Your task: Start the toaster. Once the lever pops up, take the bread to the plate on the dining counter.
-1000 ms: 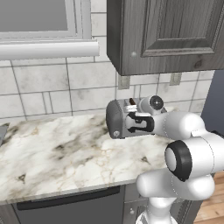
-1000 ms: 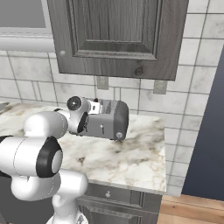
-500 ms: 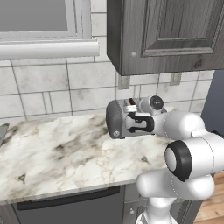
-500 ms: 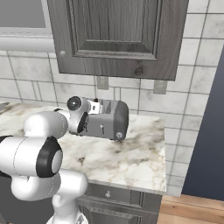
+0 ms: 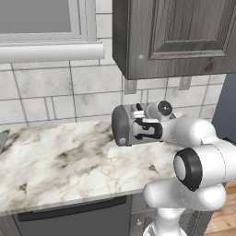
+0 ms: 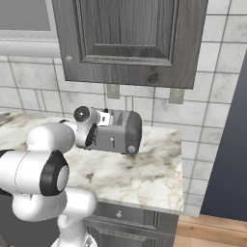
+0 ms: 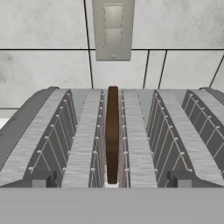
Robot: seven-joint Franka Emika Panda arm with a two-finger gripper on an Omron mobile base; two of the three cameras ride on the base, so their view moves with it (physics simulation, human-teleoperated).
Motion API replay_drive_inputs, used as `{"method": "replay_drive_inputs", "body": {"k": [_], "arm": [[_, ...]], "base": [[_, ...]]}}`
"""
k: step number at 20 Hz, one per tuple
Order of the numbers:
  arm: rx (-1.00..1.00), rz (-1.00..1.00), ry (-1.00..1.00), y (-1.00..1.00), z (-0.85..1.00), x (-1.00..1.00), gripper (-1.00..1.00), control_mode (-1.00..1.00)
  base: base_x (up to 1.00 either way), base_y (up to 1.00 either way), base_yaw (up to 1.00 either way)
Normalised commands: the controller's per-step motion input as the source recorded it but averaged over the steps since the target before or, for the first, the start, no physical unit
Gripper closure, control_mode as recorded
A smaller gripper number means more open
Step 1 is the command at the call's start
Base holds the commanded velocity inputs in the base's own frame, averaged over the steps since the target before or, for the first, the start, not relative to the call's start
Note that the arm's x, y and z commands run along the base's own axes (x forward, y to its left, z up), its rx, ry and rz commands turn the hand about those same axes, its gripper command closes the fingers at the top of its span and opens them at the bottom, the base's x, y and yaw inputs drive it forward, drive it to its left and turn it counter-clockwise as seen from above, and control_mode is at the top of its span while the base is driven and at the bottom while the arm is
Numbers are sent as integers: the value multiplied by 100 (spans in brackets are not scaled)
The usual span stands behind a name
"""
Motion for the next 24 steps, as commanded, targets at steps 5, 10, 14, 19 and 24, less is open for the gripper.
{"method": "replay_drive_inputs", "body": {"k": [5,10,14,19,24], "arm": [[0,0,0,0,0,0,-100,-100],[0,0,0,0,0,3,-100,-100],[0,0,0,0,0,21,-100,-100],[0,0,0,0,0,20,-100,-100],[0,0,2,0,0,12,-100,-100]], "base": [[0,0,0],[0,0,0],[0,0,0],[0,0,0],[0,0,0]]}}
